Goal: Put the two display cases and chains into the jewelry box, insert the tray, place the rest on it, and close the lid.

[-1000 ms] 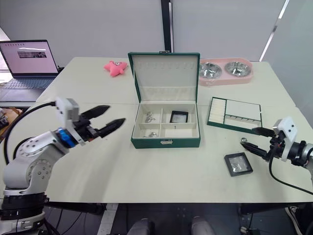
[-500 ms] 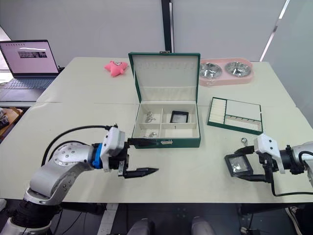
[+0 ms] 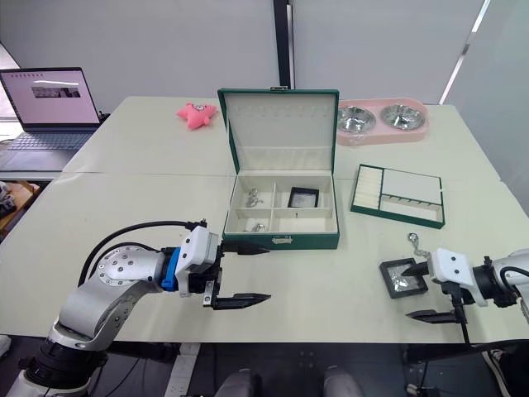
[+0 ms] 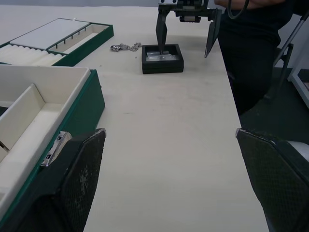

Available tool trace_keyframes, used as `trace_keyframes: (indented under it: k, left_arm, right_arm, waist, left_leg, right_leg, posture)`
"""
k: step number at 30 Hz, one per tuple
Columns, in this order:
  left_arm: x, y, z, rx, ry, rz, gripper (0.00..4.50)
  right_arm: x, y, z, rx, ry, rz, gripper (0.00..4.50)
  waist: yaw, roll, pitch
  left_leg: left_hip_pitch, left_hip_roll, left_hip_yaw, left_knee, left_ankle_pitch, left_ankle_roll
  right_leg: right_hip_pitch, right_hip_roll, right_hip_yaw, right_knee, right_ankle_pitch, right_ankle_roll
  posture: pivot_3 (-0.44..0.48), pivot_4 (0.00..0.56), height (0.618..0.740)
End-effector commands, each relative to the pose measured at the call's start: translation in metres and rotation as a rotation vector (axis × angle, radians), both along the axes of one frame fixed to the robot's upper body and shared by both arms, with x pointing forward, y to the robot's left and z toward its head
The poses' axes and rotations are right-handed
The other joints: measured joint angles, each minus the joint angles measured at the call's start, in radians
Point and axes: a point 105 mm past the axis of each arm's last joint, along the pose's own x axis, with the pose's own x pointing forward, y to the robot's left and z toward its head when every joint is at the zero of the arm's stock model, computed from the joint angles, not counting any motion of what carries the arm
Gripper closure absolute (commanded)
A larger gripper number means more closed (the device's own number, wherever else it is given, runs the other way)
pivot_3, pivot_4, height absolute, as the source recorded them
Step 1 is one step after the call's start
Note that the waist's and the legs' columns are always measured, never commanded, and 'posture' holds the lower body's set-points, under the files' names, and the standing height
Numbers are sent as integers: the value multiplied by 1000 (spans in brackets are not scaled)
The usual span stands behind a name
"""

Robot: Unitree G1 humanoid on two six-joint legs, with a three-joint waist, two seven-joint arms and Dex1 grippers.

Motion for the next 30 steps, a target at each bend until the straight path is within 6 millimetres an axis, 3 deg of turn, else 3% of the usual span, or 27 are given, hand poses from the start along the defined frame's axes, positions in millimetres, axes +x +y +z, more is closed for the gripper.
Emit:
trace_keyframes:
  k: [1, 3, 9, 17, 24, 30]
  left_arm:
    - [-3, -4, 5, -9, -27, -29, 7]
    - [-3, -3, 4, -5, -23, -29, 0]
    - [-3, -5, 7, -24, -12, -28, 0]
    - [-3, -5, 4, -19, -3, -29, 0]
    - [-1, -4, 3, -28, 4, -19, 0]
    - [13, 9, 17, -102, 10, 118, 0]
  right_arm:
    - [0, -5, 0, -21, -15, 3, 176]
    - [1, -6, -1, -21, -18, -1, 615]
    - [2, -6, -3, -19, -31, -7, 2594]
    - [2, -5, 0, -15, -50, -7, 4491]
    - [1, 5, 16, 39, -61, 1, 4498]
    - [14, 37, 69, 175, -37, -2, 4498]
  waist:
    - [0, 0, 0]
    - [0, 0, 0]
    - [0, 0, 0]
    - [0, 0, 0]
    - [0, 0, 0]
    - [-6, 1, 0]
  left_leg:
    - [0, 0, 0, 0, 0, 0]
    - [0, 0, 0, 0, 0, 0]
    - [0, 0, 0, 0, 0, 0]
    - [0, 0, 0, 0, 0, 0]
    - [0, 0, 0, 0, 0, 0]
    - [1, 0, -1, 1, 0, 0]
  right_leg:
    - [0, 0, 0, 0, 0, 0]
    - [0, 0, 0, 0, 0, 0]
    - [0, 0, 0, 0, 0, 0]
    - [1, 0, 0, 0, 0, 0]
    - [1, 0, 0, 0, 0, 0]
    - [1, 0, 0, 1, 0, 0]
  posture:
    - [0, 150, 740]
    - [0, 150, 740]
    - [0, 150, 740]
    - [0, 150, 740]
    - [0, 150, 740]
    - [0, 150, 740]
